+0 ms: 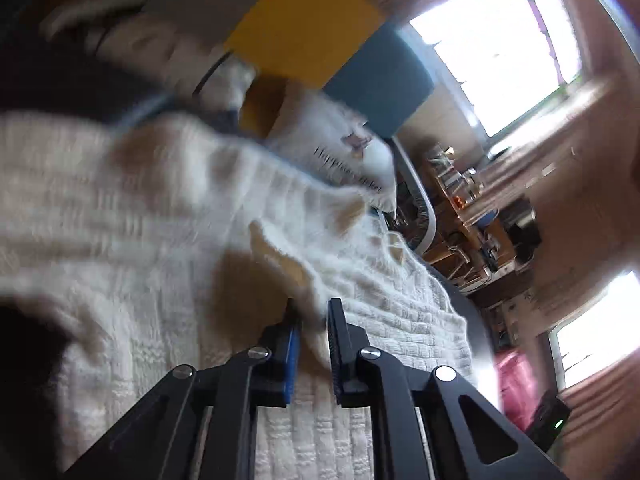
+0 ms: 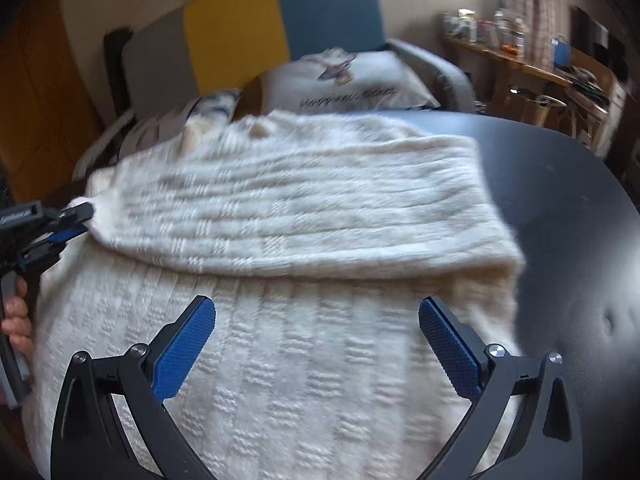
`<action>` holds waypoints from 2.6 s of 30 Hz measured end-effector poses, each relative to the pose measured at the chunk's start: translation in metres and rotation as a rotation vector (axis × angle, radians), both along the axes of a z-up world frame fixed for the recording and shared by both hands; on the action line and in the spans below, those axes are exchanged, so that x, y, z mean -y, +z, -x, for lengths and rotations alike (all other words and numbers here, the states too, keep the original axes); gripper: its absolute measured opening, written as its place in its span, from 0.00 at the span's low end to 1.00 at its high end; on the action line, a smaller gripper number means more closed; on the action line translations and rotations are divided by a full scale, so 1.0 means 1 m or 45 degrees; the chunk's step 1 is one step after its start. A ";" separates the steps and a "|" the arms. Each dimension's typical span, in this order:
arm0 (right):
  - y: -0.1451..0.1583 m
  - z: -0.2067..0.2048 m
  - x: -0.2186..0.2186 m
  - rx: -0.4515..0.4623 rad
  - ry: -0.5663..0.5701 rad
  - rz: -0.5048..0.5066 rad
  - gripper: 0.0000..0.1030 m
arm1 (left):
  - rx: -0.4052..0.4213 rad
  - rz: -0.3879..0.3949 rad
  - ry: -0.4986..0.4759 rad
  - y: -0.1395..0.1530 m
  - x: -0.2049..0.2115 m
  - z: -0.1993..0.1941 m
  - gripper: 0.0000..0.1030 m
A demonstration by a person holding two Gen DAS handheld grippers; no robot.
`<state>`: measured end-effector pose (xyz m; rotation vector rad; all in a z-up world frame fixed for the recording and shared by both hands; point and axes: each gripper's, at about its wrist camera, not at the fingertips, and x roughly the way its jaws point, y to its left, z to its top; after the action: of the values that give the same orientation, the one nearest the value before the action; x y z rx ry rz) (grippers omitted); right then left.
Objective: Fold clothes
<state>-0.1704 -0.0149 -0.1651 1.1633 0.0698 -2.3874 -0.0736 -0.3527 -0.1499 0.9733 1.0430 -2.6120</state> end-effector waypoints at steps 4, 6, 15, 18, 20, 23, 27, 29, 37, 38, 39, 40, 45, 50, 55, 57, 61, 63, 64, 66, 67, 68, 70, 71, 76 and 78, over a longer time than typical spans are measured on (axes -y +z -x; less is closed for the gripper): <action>-0.006 0.009 -0.031 0.085 -0.102 0.125 1.00 | 0.135 0.059 0.013 -0.016 0.002 0.007 0.11; -0.001 0.012 -0.041 0.090 -0.112 0.187 1.00 | 0.126 0.027 0.011 -0.021 0.004 0.006 0.13; -0.004 0.061 -0.055 0.207 -0.135 0.436 1.00 | 0.126 0.065 -0.021 -0.023 0.001 0.006 0.15; -0.007 0.064 -0.060 0.202 -0.170 0.425 1.00 | 0.123 0.081 -0.029 -0.023 0.002 0.007 0.15; 0.002 0.058 -0.057 0.178 -0.174 0.388 1.00 | 0.122 0.080 -0.032 -0.024 0.002 0.007 0.16; 0.022 0.050 -0.049 0.112 -0.121 0.394 1.00 | 0.118 0.070 -0.032 -0.024 0.003 0.005 0.16; 0.028 0.068 -0.021 0.089 -0.058 0.327 1.00 | 0.135 0.111 -0.045 -0.022 -0.001 0.006 0.16; 0.013 0.086 -0.009 0.144 -0.106 0.178 1.00 | 0.148 0.142 -0.054 -0.021 -0.003 0.007 0.16; 0.015 0.075 0.024 0.055 0.005 -0.055 1.00 | 0.126 0.079 -0.036 -0.014 0.008 0.005 0.23; 0.019 0.072 0.028 0.045 0.028 -0.044 1.00 | 0.142 0.067 -0.026 -0.016 0.012 0.006 0.23; 0.022 0.070 0.035 0.032 0.048 -0.056 1.00 | 0.146 0.048 -0.029 -0.019 0.016 0.007 0.23; 0.024 0.069 0.042 0.018 0.070 -0.075 1.00 | 0.141 0.048 -0.034 -0.020 0.017 0.006 0.23; 0.003 0.076 0.069 0.042 0.125 -0.211 1.00 | 0.161 0.205 -0.081 -0.019 0.005 0.005 0.17; 0.012 0.077 0.074 0.023 0.146 -0.220 1.00 | 0.046 0.238 -0.051 0.015 0.007 -0.006 0.17; 0.033 0.073 0.101 -0.045 0.314 -0.180 1.00 | -0.023 0.227 -0.120 0.035 0.007 0.013 0.22; 0.030 0.075 0.116 -0.053 0.347 -0.226 1.00 | 0.037 0.248 -0.183 0.027 -0.001 0.036 0.22; 0.010 0.088 0.132 -0.013 0.301 -0.332 1.00 | 0.170 0.313 -0.274 0.000 -0.022 0.075 0.21; 0.001 0.098 0.126 0.020 0.229 -0.327 1.00 | 0.221 0.342 -0.274 -0.012 -0.026 0.087 0.21; -0.003 0.102 0.122 0.041 0.207 -0.295 1.00 | 0.225 0.360 -0.262 -0.015 -0.028 0.088 0.21; -0.005 0.103 0.117 0.037 0.203 -0.263 1.00 | 0.209 0.354 -0.242 -0.016 -0.029 0.085 0.21; -0.005 0.102 0.116 0.028 0.204 -0.253 1.00 | 0.200 0.350 -0.236 -0.014 -0.030 0.083 0.21; -0.004 0.101 0.115 0.021 0.209 -0.246 1.00 | 0.192 0.346 -0.231 -0.011 -0.030 0.081 0.21; 0.001 0.098 0.110 0.006 0.213 -0.232 1.00 | 0.154 0.353 -0.222 -0.003 -0.029 0.077 0.21; 0.005 0.098 0.105 -0.014 0.200 -0.224 1.00 | 0.124 0.349 -0.219 0.001 -0.029 0.076 0.21; 0.000 0.122 0.080 -0.004 0.058 -0.283 1.00 | 0.185 0.401 -0.249 0.001 -0.035 0.092 0.22; -0.007 0.132 0.070 0.037 0.025 -0.262 1.00 | 0.238 0.386 -0.266 -0.014 -0.033 0.101 0.21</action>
<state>-0.3023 -0.0850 -0.1726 1.2825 0.3228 -2.3891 -0.1743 -0.3199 -0.1635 1.2747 0.5073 -2.6663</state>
